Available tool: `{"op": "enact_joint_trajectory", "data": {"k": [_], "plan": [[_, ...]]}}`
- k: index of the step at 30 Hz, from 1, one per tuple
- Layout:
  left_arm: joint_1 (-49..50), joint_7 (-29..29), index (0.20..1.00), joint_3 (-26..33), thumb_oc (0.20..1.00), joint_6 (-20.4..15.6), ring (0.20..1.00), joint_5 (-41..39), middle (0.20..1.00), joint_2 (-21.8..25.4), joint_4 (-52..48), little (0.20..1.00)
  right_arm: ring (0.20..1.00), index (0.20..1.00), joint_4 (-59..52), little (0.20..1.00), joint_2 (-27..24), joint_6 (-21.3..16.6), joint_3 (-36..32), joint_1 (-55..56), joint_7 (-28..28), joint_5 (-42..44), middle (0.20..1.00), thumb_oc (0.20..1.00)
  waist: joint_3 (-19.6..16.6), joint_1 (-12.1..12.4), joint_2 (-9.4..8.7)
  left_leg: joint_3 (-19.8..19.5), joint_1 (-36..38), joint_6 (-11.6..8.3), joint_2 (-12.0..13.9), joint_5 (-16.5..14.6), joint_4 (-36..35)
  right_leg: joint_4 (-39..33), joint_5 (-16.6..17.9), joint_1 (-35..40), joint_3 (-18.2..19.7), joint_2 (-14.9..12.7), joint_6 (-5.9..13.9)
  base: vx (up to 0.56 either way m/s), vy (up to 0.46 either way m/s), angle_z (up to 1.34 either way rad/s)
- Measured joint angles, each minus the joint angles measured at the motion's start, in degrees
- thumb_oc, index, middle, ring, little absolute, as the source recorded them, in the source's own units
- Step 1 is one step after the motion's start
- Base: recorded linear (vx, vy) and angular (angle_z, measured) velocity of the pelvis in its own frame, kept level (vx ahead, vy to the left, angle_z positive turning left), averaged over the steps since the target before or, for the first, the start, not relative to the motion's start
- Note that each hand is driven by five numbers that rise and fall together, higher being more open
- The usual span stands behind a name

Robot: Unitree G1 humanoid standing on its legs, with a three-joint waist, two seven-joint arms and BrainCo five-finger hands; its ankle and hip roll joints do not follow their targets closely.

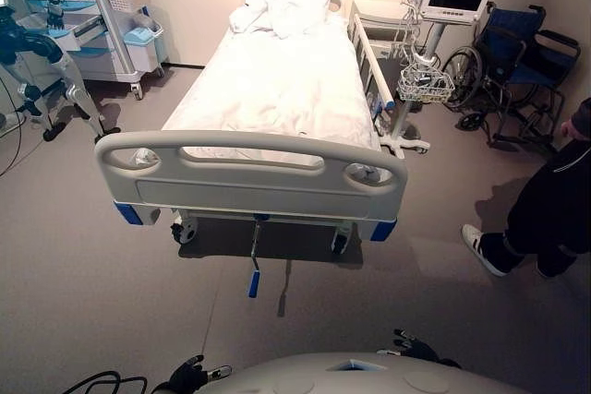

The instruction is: Raise the hospital bed

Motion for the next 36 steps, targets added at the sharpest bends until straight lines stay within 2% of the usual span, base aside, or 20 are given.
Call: {"op": "enact_joint_trajectory", "data": {"k": [6, 36], "plan": [[0.0, 0.0, 1.0, -1.2, 1.0, 0.0, 1.0, 0.0, 1.0, -0.2, -1.1, 1.0, 1.0, 1.0, 1.4, 1.0, -0.2, 0.0, 0.0, -0.1, -0.1, 0.0, 1.0, 1.0, 0.0, 0.0, 0.16, -0.9, -0.1, 0.08, 0.0, 0.1, 0.0, 0.0, -0.1, 0.1, -0.6, -0.1, -0.03, 0.0, 0.003, 0.05], [-0.2, -0.4, 1.0, -1.3, 1.0, 0.0, 1.0, 0.0, 1.0, -0.3, -1.3, 1.0, 1.0, 1.0, 1.5, 1.0, -0.8, 0.0, -0.2, -0.6, -0.7, -0.1, 1.0, 1.0, 0.2, -0.1, 0.81, -0.4, -0.1, -0.06, 0.0, -0.1, 0.0, 0.1, -0.3, 0.0, -0.7, -0.1, -0.05, 0.0, 0.0, 0.0]]}}
